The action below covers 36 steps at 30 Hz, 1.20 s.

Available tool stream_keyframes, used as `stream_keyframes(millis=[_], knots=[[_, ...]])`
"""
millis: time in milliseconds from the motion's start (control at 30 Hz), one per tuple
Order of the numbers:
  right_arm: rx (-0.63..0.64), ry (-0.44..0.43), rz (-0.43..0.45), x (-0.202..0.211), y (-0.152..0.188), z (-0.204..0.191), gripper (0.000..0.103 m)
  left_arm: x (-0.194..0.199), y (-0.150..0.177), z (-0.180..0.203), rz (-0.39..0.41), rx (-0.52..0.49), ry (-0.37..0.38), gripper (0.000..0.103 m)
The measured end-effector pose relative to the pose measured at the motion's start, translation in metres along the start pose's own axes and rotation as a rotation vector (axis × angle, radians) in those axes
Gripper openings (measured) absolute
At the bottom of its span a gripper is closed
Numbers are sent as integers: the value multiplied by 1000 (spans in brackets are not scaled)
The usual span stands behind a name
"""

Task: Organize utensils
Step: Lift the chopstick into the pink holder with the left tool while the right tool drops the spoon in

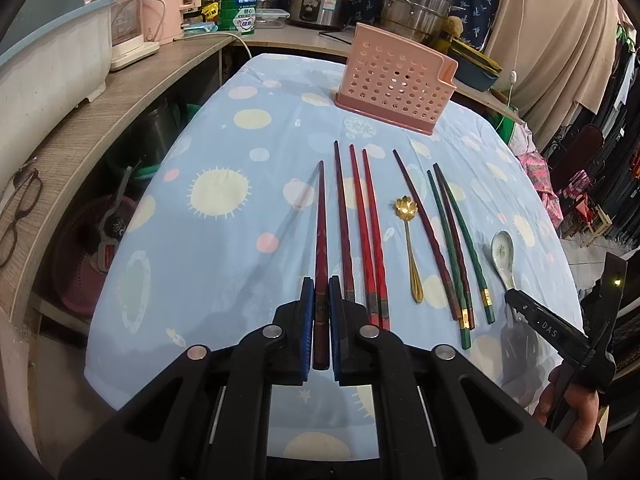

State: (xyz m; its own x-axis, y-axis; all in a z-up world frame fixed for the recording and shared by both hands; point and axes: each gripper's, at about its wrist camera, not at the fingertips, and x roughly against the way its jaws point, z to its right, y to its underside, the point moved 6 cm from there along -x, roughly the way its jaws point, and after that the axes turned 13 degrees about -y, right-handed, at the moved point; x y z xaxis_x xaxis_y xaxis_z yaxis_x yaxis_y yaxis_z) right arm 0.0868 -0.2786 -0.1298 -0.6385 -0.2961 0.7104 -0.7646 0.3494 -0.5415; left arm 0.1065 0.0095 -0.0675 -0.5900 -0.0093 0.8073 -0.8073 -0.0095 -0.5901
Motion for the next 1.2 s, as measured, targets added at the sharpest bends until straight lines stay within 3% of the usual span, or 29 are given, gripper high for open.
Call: stream_keyframes(millis=[200,467,700,1200], knots=[[31,11,9,5,3,-4,9,1,2,1,-6,1,7,7],[81,3,104,42,-30,-28,7,30,-36,-6,114,10,-4,7],[143,-10,166,57,-80,-51,6,53,-96,-3,255,8,-21,7],[149,-102,313,49,-216,-83,6,84,-253,35,487,36,60,7]])
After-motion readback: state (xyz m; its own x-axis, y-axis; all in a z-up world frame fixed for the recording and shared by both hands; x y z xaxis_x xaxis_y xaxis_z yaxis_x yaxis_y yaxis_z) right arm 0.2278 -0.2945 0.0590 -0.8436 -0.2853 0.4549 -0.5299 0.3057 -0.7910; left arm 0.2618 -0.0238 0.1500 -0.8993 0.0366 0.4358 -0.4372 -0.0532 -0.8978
